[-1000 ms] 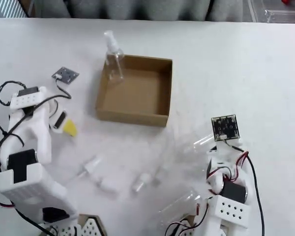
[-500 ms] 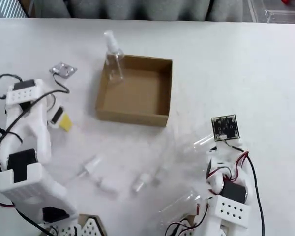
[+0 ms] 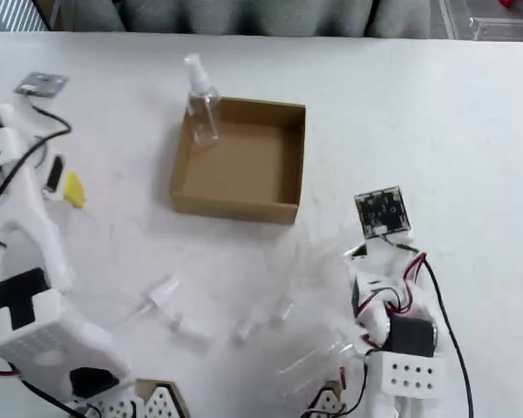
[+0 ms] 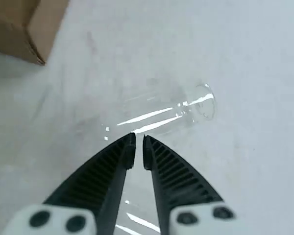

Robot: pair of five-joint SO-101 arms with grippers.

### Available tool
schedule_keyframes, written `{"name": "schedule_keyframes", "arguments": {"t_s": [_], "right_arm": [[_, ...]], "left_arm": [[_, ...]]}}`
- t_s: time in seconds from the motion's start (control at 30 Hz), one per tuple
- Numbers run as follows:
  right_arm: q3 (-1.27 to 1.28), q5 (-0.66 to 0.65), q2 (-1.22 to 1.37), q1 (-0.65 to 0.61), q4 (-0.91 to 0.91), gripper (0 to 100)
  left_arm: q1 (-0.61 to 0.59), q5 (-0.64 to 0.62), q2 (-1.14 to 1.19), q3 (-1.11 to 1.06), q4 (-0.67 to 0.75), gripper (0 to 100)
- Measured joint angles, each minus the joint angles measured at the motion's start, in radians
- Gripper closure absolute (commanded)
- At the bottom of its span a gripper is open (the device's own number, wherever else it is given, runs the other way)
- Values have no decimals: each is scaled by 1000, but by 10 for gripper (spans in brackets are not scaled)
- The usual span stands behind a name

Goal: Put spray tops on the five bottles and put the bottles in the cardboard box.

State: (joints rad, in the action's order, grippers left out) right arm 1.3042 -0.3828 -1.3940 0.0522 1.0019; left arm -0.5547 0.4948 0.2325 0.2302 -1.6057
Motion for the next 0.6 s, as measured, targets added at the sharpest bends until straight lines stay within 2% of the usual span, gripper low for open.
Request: {"name": "schedule_keyframes", "arguments": {"t_s": [0.17, 0.4, 0.6], "right_arm": [[-180, 2, -2, -212, 77, 981], [-213, 14, -2, -589, 89, 981], [-215, 173, 44, -833, 21, 981]], "left_arm": [[-146, 0, 0, 98, -32, 980], [-282, 31, 0, 135, -48, 980], [-338, 78, 0, 135, -48, 980]]}}
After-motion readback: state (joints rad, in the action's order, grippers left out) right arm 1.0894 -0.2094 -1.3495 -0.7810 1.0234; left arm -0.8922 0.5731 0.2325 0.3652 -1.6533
